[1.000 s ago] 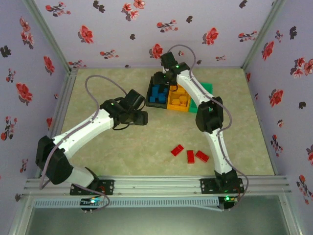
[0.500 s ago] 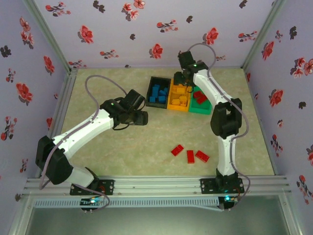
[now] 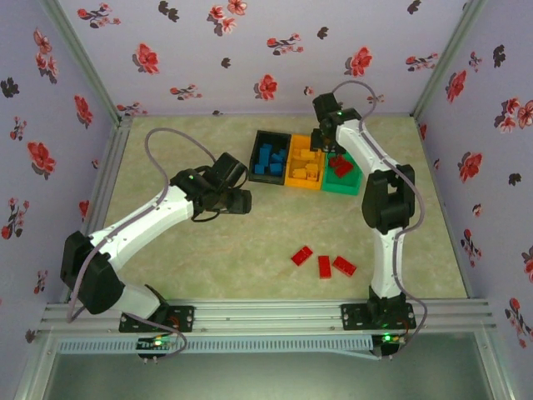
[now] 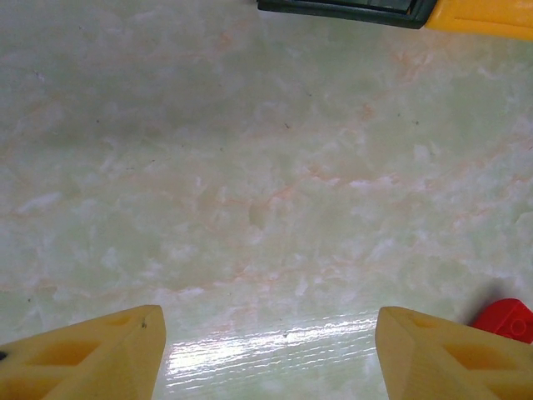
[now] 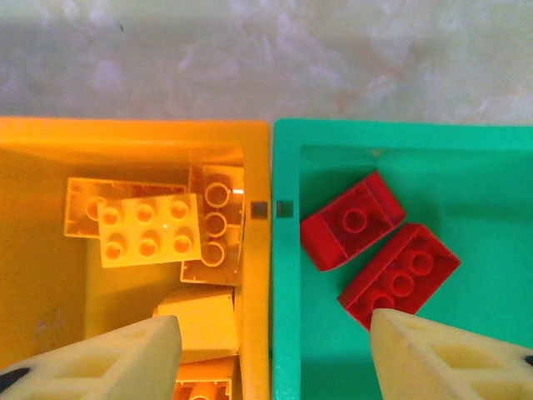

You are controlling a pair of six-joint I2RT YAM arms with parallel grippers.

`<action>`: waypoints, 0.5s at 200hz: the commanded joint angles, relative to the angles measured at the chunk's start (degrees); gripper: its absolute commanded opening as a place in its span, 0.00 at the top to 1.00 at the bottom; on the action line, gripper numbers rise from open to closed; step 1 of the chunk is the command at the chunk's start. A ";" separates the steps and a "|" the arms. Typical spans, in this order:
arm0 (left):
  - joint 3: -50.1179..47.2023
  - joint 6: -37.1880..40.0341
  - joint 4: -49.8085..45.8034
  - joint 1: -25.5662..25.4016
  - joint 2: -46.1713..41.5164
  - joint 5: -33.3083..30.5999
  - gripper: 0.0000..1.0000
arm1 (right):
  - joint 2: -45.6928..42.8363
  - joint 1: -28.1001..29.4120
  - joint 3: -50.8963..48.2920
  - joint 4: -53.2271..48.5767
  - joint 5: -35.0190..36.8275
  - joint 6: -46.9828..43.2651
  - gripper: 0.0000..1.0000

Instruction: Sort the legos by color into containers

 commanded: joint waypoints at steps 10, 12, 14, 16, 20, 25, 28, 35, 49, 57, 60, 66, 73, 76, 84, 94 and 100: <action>0.08 0.22 -1.62 -0.35 -0.60 -1.38 0.32 | 1.89 -0.81 -1.83 -0.75 -1.12 1.27 0.41; 0.09 0.27 -1.61 -0.40 -0.60 -1.38 0.32 | 1.91 -0.85 -1.95 -0.75 -1.20 1.25 0.41; 0.09 0.30 -1.61 -0.41 -0.60 -1.33 0.32 | 2.00 -0.90 -2.01 -0.75 -1.24 1.24 0.41; 0.09 0.28 -1.61 -0.37 -0.60 -1.36 0.32 | 2.05 -0.92 -2.04 -0.75 -1.29 1.28 0.41; 0.16 0.36 -1.71 -0.35 -0.65 -1.40 0.32 | 2.16 -0.95 -2.29 -0.74 -1.46 1.24 0.42; 0.25 0.41 -1.77 -0.35 -0.61 -1.38 0.32 | 2.33 -1.05 -2.56 -0.76 -1.64 1.24 0.42; 0.21 0.45 -1.85 -0.35 -0.60 -1.45 0.32 | 2.35 -1.11 -2.64 -0.66 -1.77 1.24 0.43; 0.31 0.54 -1.92 -0.35 -0.60 -1.51 0.32 | 2.58 -1.21 -3.07 -0.52 -2.38 1.17 0.45; 0.44 0.63 -2.07 -0.36 -0.61 -1.64 0.32 | 2.65 -1.33 -3.92 0.04 -3.76 0.51 0.50; 0.53 0.68 -2.06 -0.35 -0.52 -1.64 0.32 | 2.80 -1.25 -4.05 0.15 -4.63 0.07 0.55; 0.53 0.73 -2.05 -0.38 -0.56 -1.72 0.32 | 2.90 -1.29 -4.16 0.16 -4.89 -0.05 0.56; 0.57 0.73 -2.04 -0.38 -0.54 -1.68 0.32 | 2.96 -1.25 -4.34 0.17 -5.42 -0.32 0.59; 0.61 0.81 -2.12 -0.42 -0.48 -1.73 0.32 | 2.93 -1.26 -4.62 0.47 -6.34 -0.82 0.61; 0.54 0.77 -2.17 -0.36 -0.46 -1.74 0.32 | 2.96 -1.30 -4.89 0.66 -6.69 -0.98 0.62; 0.53 0.73 -2.13 -0.35 -0.39 -1.77 0.32 | 2.72 -1.22 -5.38 1.12 -7.32 -1.26 0.64; 0.53 0.73 -2.20 -0.36 -0.41 -1.81 0.32 | 2.45 -1.23 -5.86 1.67 -8.57 -1.89 0.67; 0.44 0.73 -2.13 -0.36 -0.41 -1.80 0.32 | 2.18 -1.26 -6.39 2.12 -9.24 -2.10 0.69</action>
